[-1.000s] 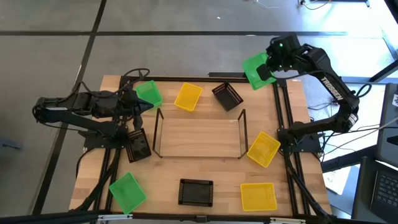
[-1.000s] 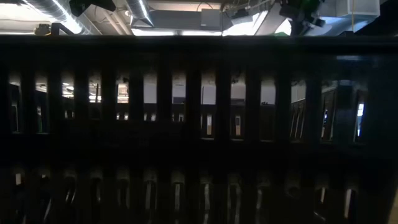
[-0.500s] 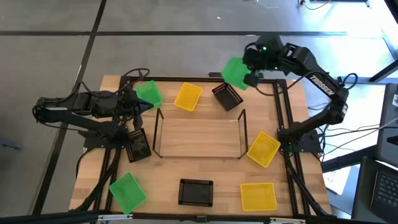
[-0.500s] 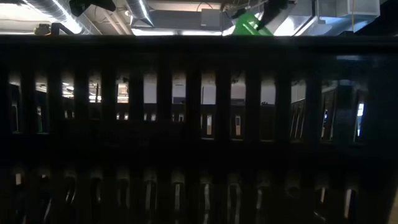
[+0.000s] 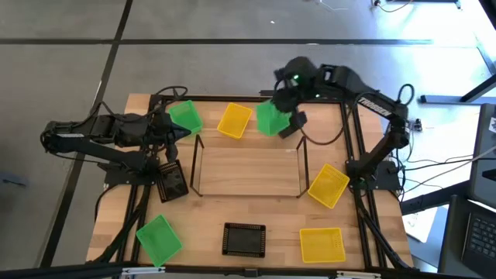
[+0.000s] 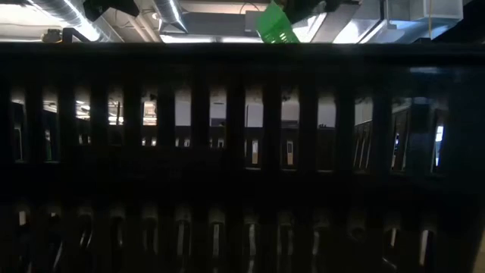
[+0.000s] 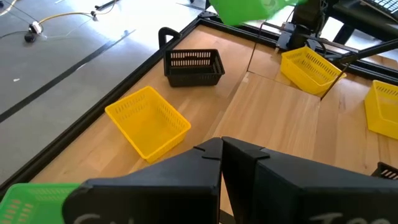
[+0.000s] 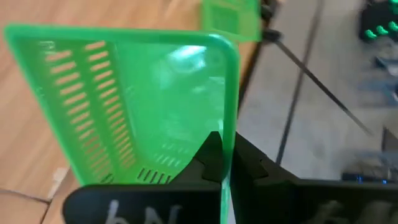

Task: Stack baskets on shelf by color
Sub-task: Put the top right green bin on the shelf

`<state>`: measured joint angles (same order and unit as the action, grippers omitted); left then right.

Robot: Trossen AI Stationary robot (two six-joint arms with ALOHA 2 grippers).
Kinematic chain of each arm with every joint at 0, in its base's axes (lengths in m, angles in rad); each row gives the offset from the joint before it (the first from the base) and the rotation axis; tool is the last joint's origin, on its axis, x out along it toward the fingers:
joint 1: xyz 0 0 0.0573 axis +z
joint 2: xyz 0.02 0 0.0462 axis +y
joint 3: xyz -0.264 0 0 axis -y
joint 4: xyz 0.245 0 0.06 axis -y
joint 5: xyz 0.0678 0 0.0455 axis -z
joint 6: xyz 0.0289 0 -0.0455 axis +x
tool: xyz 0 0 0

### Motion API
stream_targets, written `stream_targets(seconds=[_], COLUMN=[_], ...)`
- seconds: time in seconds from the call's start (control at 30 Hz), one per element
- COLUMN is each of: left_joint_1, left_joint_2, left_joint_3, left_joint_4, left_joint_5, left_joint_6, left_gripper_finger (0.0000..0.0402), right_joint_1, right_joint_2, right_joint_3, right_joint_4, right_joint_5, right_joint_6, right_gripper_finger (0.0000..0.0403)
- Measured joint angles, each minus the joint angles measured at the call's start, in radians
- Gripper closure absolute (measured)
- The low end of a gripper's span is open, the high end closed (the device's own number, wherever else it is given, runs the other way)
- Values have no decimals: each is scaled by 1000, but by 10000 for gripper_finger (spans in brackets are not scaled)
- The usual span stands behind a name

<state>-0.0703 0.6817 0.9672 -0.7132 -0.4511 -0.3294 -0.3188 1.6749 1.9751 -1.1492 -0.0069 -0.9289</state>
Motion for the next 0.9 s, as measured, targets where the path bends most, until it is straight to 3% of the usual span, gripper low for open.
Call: stream_targets(seconds=[0.2,0.5,0.67,0.9], left_joint_1=[0,0,0,0], left_joint_2=[0,0,0,0], left_joint_3=[0,0,0,0], left_joint_4=[0,0,-5,-6], left_joint_5=[0,0,0,0], left_joint_6=[0,0,0,0], left_gripper_finger=[401,401,401,401], right_joint_1=[59,118,146,158], right_joint_2=[66,135,179,250], right_joint_3=[0,0,0,0], right_joint_4=[-58,-164,-164,-186], right_joint_5=[-22,-188,-276,-284], right_joint_6=[-95,-255,-260,-262], right_gripper_finger=[403,403,403,403])
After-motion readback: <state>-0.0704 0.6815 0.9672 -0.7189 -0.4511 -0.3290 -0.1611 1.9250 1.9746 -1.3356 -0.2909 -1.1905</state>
